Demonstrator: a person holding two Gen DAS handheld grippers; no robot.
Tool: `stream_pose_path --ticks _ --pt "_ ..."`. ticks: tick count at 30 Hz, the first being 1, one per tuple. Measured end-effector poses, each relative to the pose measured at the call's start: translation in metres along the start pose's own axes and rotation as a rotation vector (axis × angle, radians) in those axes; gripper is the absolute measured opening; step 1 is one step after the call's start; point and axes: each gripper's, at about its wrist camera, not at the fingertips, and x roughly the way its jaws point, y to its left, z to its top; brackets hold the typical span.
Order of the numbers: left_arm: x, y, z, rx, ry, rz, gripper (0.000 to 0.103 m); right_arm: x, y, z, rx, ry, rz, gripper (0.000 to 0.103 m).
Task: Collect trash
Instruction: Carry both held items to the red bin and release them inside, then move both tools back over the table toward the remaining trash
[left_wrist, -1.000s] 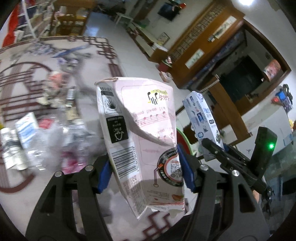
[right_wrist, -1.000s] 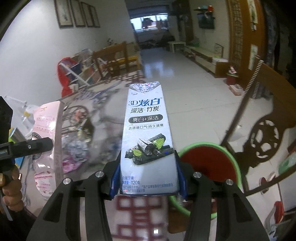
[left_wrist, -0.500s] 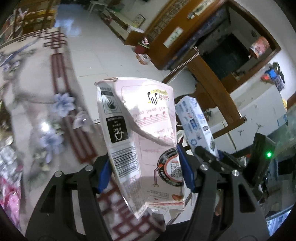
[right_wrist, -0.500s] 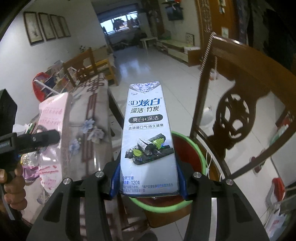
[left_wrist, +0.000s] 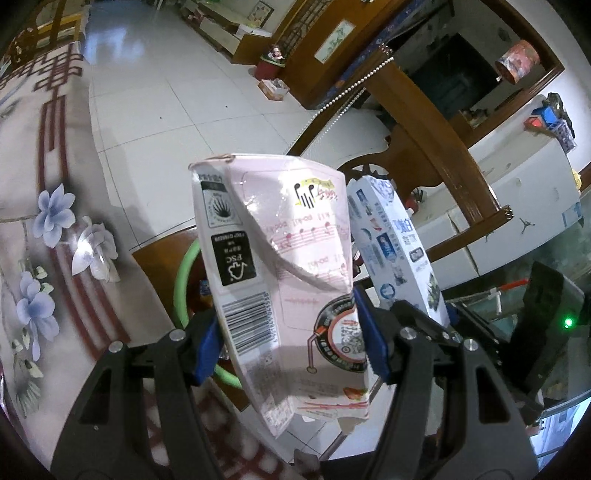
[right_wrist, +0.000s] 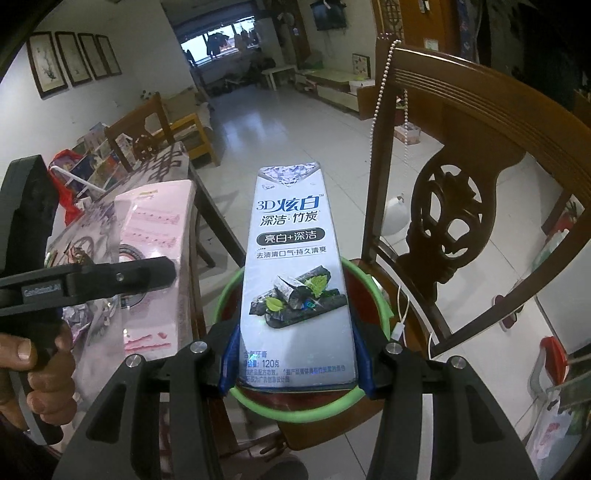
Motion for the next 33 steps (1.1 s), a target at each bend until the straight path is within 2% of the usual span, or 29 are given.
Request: stream_pose_path --ticks 11,13,14,15,16,20,23,27,33 --pt "0.014 -0.007 0.013 0.002 0.012 -0.001 0.062 0.002 -0.001 0.004 0.022 0.004 0.002 0.048" --pt "0.014 -0.007 0.016 -0.001 0.007 0.000 0.063 0.003 -0.001 0.004 0.022 0.006 -0.007 0.053" --pt "0.012 -0.005 0.017 -0.010 0.000 0.001 0.070 0.004 -0.001 0.004 0.022 0.010 -0.006 0.066" --pt "0.010 -0.004 0.017 -0.018 -0.006 -0.002 0.077 0.005 0.000 0.004 0.024 0.014 -0.005 0.071" --pt "0.007 -0.002 0.017 -0.025 -0.012 -0.008 0.078 0.006 0.001 0.004 0.021 0.014 -0.006 0.075" --pt "-0.004 0.005 0.015 -0.043 -0.029 -0.006 0.087 0.005 0.006 0.004 0.000 0.003 -0.018 0.088" --pt "-0.017 0.014 0.010 -0.066 -0.044 0.000 0.093 0.005 0.007 0.005 0.000 0.001 -0.021 0.092" --pt "-0.036 0.026 0.003 -0.087 -0.063 0.023 0.097 0.004 0.009 0.007 0.005 -0.009 -0.019 0.093" --pt "-0.075 0.036 -0.015 -0.083 -0.116 0.087 0.097 -0.001 0.022 0.008 0.003 -0.018 -0.008 0.095"
